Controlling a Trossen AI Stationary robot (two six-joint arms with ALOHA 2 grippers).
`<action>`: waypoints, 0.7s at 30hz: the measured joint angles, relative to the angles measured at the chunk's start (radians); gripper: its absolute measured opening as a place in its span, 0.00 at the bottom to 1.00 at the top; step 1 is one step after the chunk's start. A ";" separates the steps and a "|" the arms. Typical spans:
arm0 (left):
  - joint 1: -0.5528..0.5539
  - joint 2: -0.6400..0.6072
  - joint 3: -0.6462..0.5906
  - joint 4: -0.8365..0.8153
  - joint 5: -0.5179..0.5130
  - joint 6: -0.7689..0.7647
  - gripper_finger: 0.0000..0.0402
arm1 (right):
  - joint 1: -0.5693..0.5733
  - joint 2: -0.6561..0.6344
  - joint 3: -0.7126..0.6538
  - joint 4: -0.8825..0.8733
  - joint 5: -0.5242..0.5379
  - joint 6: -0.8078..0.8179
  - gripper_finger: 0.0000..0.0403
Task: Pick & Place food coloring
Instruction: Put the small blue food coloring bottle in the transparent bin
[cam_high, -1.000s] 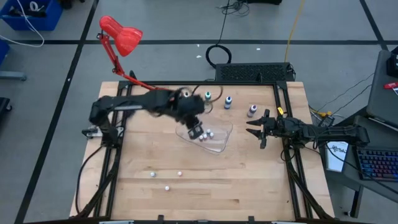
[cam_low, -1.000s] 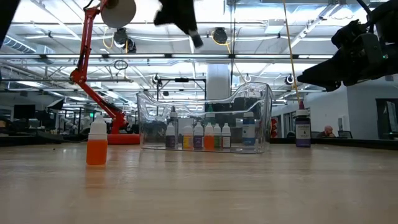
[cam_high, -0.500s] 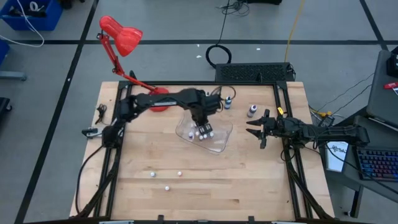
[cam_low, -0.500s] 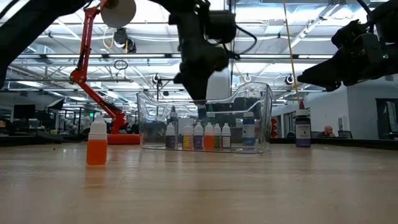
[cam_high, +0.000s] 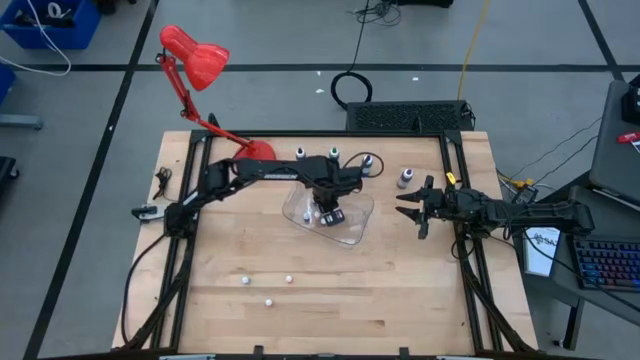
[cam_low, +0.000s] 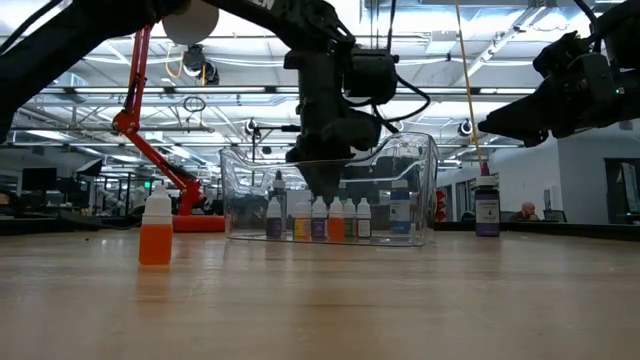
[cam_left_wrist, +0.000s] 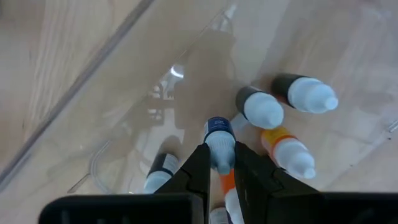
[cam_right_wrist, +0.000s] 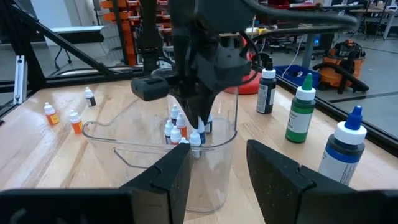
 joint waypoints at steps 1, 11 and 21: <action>0.000 0.001 0.000 0.000 0.000 0.000 0.12 | 0.000 0.000 0.000 0.000 0.000 0.000 0.36; -0.001 -0.001 -0.013 0.002 0.004 -0.053 0.12 | 0.000 0.000 0.000 0.000 0.000 0.000 0.36; -0.002 -0.010 -0.076 0.036 0.032 -0.060 0.16 | 0.000 0.000 0.000 0.000 0.000 0.000 0.36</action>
